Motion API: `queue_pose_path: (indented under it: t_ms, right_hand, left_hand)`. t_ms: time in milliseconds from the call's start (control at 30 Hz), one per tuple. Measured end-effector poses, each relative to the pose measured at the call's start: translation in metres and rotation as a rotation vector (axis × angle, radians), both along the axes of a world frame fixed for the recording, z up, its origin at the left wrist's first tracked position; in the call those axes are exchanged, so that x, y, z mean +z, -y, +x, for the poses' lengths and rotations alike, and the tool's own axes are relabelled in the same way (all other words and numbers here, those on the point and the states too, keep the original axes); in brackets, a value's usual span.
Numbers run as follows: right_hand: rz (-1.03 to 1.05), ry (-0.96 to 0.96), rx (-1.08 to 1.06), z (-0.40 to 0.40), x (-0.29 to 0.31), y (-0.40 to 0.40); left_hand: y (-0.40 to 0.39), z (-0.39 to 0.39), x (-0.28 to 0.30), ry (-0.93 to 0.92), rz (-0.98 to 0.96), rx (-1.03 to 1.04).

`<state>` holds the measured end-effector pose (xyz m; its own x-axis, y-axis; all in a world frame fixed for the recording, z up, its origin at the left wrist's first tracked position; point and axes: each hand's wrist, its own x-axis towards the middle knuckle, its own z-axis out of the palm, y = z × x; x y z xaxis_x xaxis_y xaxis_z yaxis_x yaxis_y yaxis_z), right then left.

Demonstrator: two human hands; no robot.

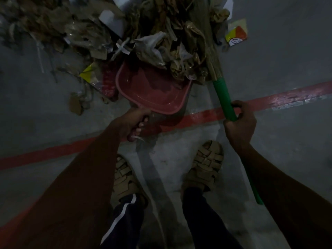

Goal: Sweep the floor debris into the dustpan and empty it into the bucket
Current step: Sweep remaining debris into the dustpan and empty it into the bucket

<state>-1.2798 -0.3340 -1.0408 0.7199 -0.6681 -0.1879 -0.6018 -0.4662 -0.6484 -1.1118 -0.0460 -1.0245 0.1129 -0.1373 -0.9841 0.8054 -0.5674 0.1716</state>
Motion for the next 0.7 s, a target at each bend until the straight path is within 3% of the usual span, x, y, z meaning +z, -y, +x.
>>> queue_pose_path:
  t_ms: [333, 700]
  right_hand:
    - [0.017, 0.081, 0.11, -0.004, -0.005, -0.006]
    - [0.073, 0.056, 0.201, -0.035, 0.011, -0.03]
  left_hand:
    - [-0.007, -0.005, -0.013, -0.064, -0.102, 0.089]
    - [-0.008, 0.016, -0.016, 0.026, -0.048, -0.075]
